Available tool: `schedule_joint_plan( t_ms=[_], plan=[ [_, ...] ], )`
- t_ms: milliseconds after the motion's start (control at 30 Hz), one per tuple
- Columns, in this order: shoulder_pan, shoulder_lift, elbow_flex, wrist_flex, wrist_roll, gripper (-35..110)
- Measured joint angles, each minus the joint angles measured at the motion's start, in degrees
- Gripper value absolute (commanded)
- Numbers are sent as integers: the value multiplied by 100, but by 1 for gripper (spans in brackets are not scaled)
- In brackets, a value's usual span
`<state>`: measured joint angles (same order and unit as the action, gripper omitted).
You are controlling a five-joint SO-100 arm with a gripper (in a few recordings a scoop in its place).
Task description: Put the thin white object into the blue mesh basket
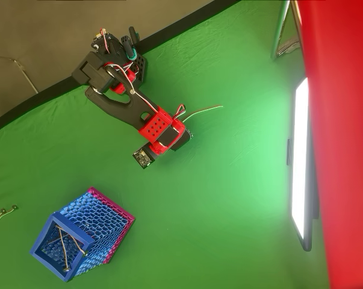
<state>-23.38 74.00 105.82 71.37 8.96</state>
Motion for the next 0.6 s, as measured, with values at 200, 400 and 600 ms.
schedule_joint_plan(
  t_ms=[200, 400, 600],
  plan=[
    [9, -9, -79, 0, -88, 1],
    [264, 290, -492, 79, -334, 1],
    [765, 905, -1178, 185, -738, 1]
  ],
)
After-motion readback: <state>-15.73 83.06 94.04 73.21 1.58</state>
